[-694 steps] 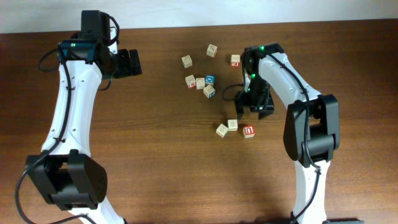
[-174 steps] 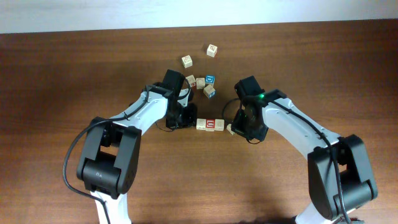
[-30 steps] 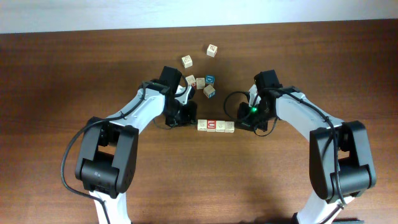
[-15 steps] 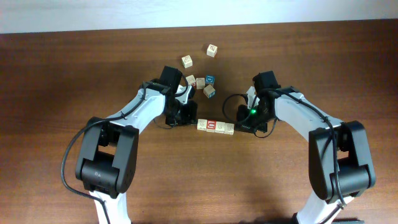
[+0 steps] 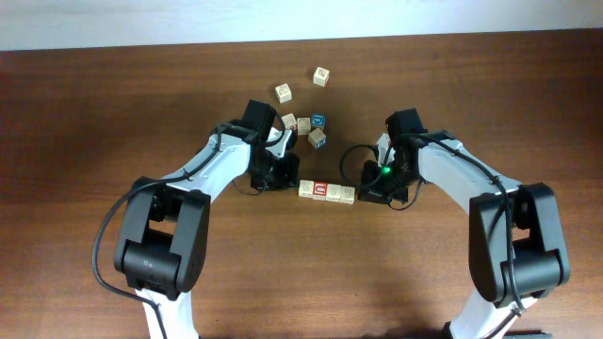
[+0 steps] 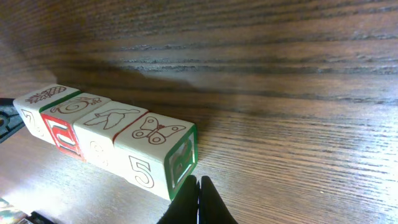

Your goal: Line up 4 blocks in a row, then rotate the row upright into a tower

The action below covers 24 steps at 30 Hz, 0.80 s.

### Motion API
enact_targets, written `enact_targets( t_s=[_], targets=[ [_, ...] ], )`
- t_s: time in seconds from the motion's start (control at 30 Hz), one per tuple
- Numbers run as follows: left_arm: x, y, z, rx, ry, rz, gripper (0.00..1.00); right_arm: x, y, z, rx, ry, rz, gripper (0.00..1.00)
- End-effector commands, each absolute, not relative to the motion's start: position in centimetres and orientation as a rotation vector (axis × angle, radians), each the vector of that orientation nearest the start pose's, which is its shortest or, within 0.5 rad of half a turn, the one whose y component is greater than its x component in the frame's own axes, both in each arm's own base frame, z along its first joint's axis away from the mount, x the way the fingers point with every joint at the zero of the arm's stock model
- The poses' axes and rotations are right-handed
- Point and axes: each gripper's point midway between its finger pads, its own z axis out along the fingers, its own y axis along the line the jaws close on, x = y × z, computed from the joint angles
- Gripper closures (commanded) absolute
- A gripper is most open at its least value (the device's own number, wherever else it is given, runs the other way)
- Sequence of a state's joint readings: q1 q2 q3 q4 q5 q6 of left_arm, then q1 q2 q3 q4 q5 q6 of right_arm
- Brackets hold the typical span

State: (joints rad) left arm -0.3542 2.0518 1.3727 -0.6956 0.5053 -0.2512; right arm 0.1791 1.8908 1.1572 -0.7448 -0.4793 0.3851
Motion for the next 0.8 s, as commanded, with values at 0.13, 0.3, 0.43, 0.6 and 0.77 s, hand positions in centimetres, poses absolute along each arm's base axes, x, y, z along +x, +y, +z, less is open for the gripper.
enact_targets(
  t_s=[0.13,0.3,0.43,0.6,0.77],
  targets=[
    [36.2,-22.7,2.6,0.274,2.965,-0.833,1.0,31.7,14.5,1.3,0.295,3.122,0.766,0.96],
    [36.1,-23.1,2.6,0.292,2.962,-0.834,1.0,31.7,14.6,1.3,0.332,3.124,0.771,0.96],
    [35.9,-23.6,2.6,0.313,2.958,-0.836,1.0,31.9,14.8,1.3,0.315,3.114,0.773,0.96],
    [35.9,-23.5,2.5,0.311,2.96,-0.825,1.0,32.1,15.1,1.3,0.29,3.102,0.779,0.96],
    [35.9,-23.5,2.5,0.311,2.961,-0.826,1.0,32.8,15.9,1.8,0.195,3.053,0.848,0.95]
  ],
)
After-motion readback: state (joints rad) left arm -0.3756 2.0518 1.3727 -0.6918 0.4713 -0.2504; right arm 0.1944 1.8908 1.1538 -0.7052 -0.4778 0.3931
